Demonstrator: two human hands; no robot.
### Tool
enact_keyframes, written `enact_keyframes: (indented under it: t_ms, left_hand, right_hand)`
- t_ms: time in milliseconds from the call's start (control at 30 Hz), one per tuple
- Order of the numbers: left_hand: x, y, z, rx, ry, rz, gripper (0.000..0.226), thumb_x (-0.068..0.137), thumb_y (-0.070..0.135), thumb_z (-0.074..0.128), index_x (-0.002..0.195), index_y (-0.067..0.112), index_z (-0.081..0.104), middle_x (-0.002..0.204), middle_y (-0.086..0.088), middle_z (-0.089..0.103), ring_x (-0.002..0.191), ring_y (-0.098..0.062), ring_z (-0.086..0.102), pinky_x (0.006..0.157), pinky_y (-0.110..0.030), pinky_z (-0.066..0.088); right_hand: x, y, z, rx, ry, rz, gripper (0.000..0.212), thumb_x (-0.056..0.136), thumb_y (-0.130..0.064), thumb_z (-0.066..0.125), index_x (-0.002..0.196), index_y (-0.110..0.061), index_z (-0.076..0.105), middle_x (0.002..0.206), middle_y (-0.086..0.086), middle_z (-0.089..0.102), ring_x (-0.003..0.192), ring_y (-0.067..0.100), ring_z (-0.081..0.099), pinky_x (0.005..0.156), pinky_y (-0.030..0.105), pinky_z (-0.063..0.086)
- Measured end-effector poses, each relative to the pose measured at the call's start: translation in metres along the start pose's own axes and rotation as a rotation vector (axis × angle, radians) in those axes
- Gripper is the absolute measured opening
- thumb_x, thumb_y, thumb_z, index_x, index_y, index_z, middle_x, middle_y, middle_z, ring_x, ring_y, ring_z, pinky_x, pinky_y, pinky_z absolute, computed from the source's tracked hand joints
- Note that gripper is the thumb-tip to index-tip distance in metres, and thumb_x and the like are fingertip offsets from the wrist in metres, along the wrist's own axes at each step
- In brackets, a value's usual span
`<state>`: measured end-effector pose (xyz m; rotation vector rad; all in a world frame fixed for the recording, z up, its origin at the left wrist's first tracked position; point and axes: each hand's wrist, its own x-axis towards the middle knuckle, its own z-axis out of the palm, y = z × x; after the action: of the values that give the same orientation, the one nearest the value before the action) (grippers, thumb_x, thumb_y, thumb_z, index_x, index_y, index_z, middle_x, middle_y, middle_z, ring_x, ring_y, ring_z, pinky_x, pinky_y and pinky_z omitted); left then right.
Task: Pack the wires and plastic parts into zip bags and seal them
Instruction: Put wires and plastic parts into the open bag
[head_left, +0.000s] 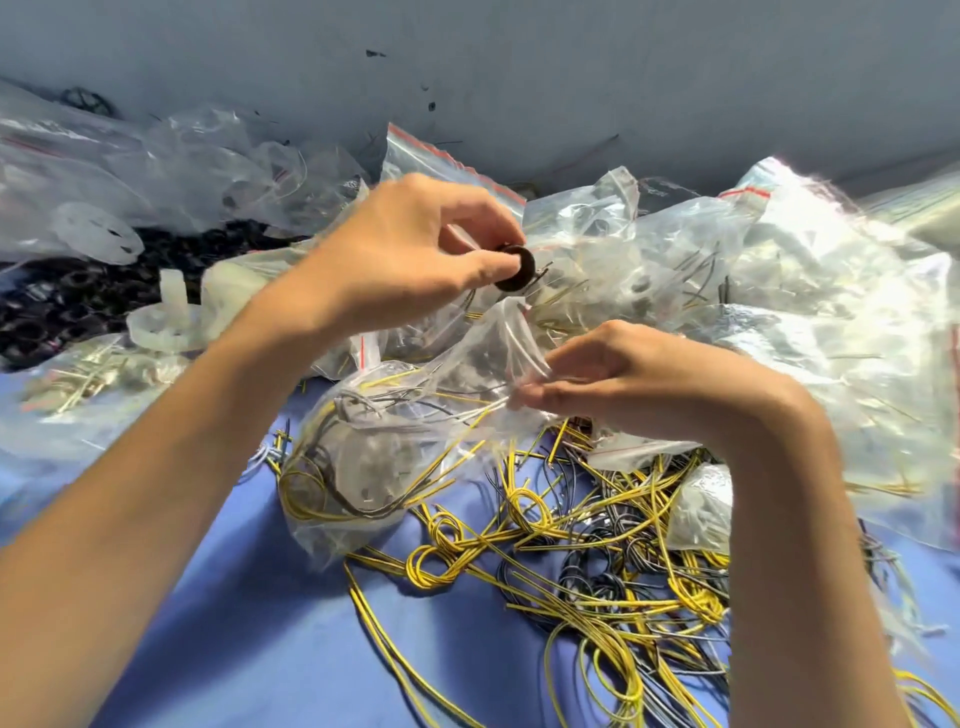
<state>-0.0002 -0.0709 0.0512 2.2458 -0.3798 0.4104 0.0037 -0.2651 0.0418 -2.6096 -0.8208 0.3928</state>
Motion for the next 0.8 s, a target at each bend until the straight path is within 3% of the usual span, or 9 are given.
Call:
enact_keyframes:
  t_ms: [67,167,233,333,500,567,633,700,800]
  left_hand:
    - [0.007,0.01,0.003,-0.078,-0.058,0.039,0.012,0.089,0.016,0.064,0.098,0.014,0.07,0.088,0.005,0.071,0.075,-0.011,0.064,0.069,-0.014,0.046]
    - [0.013,0.018,0.012,-0.063,-0.187,0.129,0.011,0.09,0.011,0.062,0.098,0.008,0.069,0.091,-0.005,0.072,0.08,-0.018,0.068,0.069,-0.019,0.051]
    - [0.014,0.018,0.02,0.01,-0.236,0.162,0.011,0.09,0.013,0.062,0.096,0.01,0.07,0.089,-0.002,0.071,0.077,-0.013,0.068,0.068,-0.021,0.051]
    - [0.014,0.012,0.028,0.066,-0.284,0.134,0.008,0.089,0.012,0.062,0.093,0.011,0.07,0.082,0.0,0.07,0.065,-0.005,0.067,0.061,-0.013,0.046]
    - [0.017,-0.001,0.017,0.256,-0.3,0.143,0.003,0.083,0.024,0.069,0.082,0.027,0.07,0.078,0.01,0.068,0.053,0.012,0.052,0.049,-0.005,0.032]
    - [0.017,-0.008,0.012,0.378,-0.399,0.106,0.003,0.082,0.029,0.069,0.083,0.03,0.071,0.075,0.011,0.068,0.054,0.008,0.052,0.049,-0.008,0.034]
    - [0.015,-0.012,0.011,0.486,-0.488,0.053,0.007,0.083,0.032,0.067,0.087,0.032,0.073,0.074,0.012,0.068,0.059,0.003,0.056,0.058,-0.016,0.044]
    - [0.013,-0.014,0.012,0.55,-0.536,0.011,0.01,0.084,0.033,0.065,0.09,0.034,0.073,0.072,0.013,0.067,0.065,-0.001,0.057,0.066,-0.025,0.05]
    - [0.009,-0.01,0.012,0.585,-0.569,-0.025,0.015,0.084,0.037,0.062,0.094,0.036,0.073,0.054,0.024,0.059,0.057,0.007,0.054,0.059,-0.023,0.045]
  right_hand:
    - [0.0,-0.005,0.0,0.006,-0.001,-0.004,0.032,0.084,-0.053,0.057,0.095,-0.028,0.074,0.084,-0.006,0.069,0.078,0.005,0.057,0.069,0.027,0.044]
    - [0.004,-0.011,0.0,-0.022,-0.006,-0.026,0.019,0.084,-0.052,0.058,0.092,-0.042,0.073,0.092,-0.016,0.068,0.086,0.001,0.059,0.079,0.027,0.048]
    - [0.005,-0.014,0.0,-0.035,-0.022,-0.031,0.016,0.084,-0.053,0.057,0.087,-0.048,0.071,0.088,-0.021,0.066,0.087,0.001,0.058,0.082,0.028,0.049]
    - [0.003,-0.015,0.001,-0.062,-0.02,-0.03,0.027,0.083,-0.058,0.056,0.063,-0.042,0.066,0.057,-0.024,0.054,0.063,-0.002,0.051,0.057,0.014,0.039]
    - [-0.001,-0.015,-0.003,-0.035,-0.026,-0.055,0.042,0.086,-0.053,0.055,0.084,-0.015,0.071,0.077,-0.008,0.072,0.071,0.001,0.063,0.069,0.025,0.047]
    - [-0.002,-0.017,-0.003,0.017,-0.04,-0.051,0.037,0.088,-0.049,0.055,0.088,-0.017,0.073,0.077,-0.013,0.073,0.071,-0.002,0.066,0.063,0.019,0.05]
    - [-0.002,-0.018,-0.002,0.077,-0.04,-0.048,0.029,0.089,-0.046,0.056,0.09,-0.023,0.074,0.074,-0.018,0.072,0.064,-0.009,0.064,0.051,0.006,0.041]
    - [-0.001,-0.018,-0.001,0.079,-0.028,-0.053,0.025,0.089,-0.046,0.057,0.09,-0.028,0.074,0.073,-0.018,0.072,0.061,-0.011,0.062,0.05,0.003,0.038]
    - [-0.001,-0.018,-0.002,0.089,-0.018,-0.057,0.02,0.087,-0.048,0.057,0.089,-0.036,0.073,0.074,-0.014,0.073,0.063,-0.009,0.063,0.051,0.004,0.039]
